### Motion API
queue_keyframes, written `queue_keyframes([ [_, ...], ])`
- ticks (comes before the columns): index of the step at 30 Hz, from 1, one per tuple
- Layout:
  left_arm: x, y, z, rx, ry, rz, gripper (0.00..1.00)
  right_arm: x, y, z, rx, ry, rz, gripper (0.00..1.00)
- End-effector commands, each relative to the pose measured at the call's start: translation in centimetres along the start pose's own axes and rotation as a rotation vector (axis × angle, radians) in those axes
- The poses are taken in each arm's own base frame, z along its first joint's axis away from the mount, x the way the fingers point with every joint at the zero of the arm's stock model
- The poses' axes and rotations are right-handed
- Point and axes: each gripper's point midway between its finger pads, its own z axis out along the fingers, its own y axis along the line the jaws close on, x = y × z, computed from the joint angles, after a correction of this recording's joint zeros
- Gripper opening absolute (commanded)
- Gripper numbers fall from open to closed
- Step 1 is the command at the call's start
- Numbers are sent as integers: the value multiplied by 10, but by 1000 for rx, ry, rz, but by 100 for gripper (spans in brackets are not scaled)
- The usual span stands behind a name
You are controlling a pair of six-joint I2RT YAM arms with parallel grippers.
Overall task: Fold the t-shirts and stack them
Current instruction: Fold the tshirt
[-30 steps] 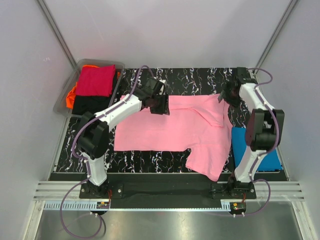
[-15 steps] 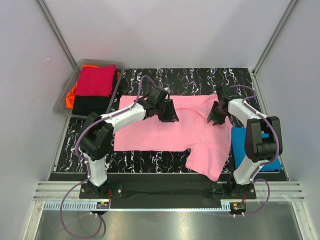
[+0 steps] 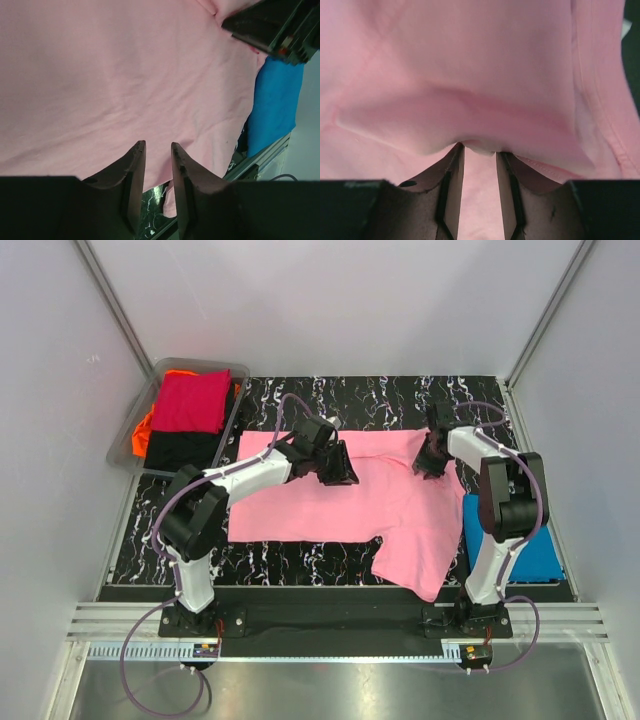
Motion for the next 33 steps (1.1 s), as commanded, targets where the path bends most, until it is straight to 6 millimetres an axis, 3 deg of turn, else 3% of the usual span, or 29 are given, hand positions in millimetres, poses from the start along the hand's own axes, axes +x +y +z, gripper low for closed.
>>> queue_keyframes([
  [1, -5, -18, -14, 71, -29, 57, 32, -51, 5, -3, 29, -125, 11, 39],
  [7, -3, -18, -14, 77, -16, 75, 31, -94, 1, 5, 45, -155, -3, 44],
  [9, -2, -18, -13, 79, -5, 76, 31, -101, -4, 8, 75, -142, -30, 47],
  [10, -2, -20, -14, 81, -1, 78, 31, -111, 0, 6, 72, -155, -36, 48],
  [12, -3, -24, -16, 90, -1, 85, 31, -112, -2, -8, 82, -150, -69, 51],
  [15, -4, -24, -21, 84, -11, 93, 31, -109, -3, -31, 63, -172, -101, 54],
  [18, -4, -22, -25, 75, -20, 96, 31, -81, -3, -61, -14, -160, -81, 56],
  [20, -3, -22, -27, 76, -21, 93, 30, -66, 13, -63, -113, -137, -49, 56],
  [22, -3, -24, -30, 80, -19, 88, 29, -43, 16, -58, -173, -89, -36, 51],
  [24, -4, -26, -32, 82, -21, 88, 29, -35, 20, -49, -202, -80, -12, 39],
  [25, -5, -27, -35, 80, -24, 87, 28, -34, 21, -47, -214, -76, -8, 27],
  [26, -5, -28, -36, 79, -26, 90, 28, -36, 25, -45, -233, -84, -5, 24],
  [29, -7, -29, -42, 71, -35, 97, 28, -37, 30, -35, -247, -69, 8, 21],
  [33, -6, -24, -45, 50, -32, 97, 28, -33, 41, -17, -276, -14, 45, 27],
])
